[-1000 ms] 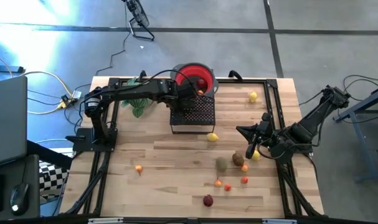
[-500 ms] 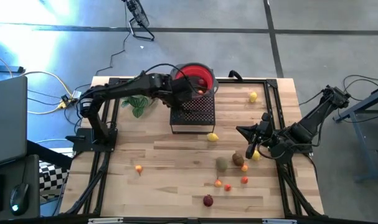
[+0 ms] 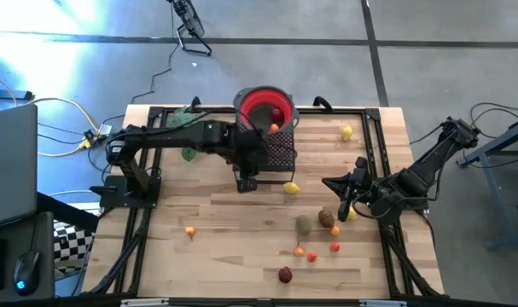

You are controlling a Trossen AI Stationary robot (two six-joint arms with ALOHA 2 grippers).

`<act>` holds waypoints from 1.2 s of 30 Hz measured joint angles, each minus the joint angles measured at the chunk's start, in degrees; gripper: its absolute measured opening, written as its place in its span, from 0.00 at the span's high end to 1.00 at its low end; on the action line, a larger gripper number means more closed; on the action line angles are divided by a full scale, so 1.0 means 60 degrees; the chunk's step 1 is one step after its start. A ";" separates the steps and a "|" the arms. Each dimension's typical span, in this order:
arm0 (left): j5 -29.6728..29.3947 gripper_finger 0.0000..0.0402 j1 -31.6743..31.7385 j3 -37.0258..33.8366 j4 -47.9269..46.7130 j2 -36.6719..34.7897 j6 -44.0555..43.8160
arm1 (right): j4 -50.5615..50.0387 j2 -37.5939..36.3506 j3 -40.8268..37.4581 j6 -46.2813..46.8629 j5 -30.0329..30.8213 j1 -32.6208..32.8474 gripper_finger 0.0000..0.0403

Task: Pick & Place Fruit
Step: Put the top lemon into the red strainer bowl

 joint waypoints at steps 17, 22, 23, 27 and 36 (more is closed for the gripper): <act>0.0015 0.95 -0.0677 0.0000 0.1327 0.0007 -0.1527 | 0.0007 0.0000 0.0000 -0.0038 -0.0701 0.0000 0.99; 0.0010 0.95 -0.0780 0.0000 0.2242 0.0011 -0.1961 | 0.0007 0.0000 0.0000 -0.0040 -0.0741 0.0000 0.99; 0.0002 0.95 -0.0814 0.0000 0.2320 0.0011 -0.1832 | 0.0004 0.0000 0.0000 -0.0040 -0.0759 0.0000 0.99; -0.0036 0.95 -0.1113 -0.0009 0.2194 -0.0062 -0.1352 | -0.0052 0.0000 0.0000 -0.0040 -0.0761 0.0000 0.99; -0.0240 1.00 -0.2403 -0.0011 0.0621 -0.1101 0.0404 | 0.0038 0.0000 0.0004 -0.0015 -0.0694 0.0000 0.99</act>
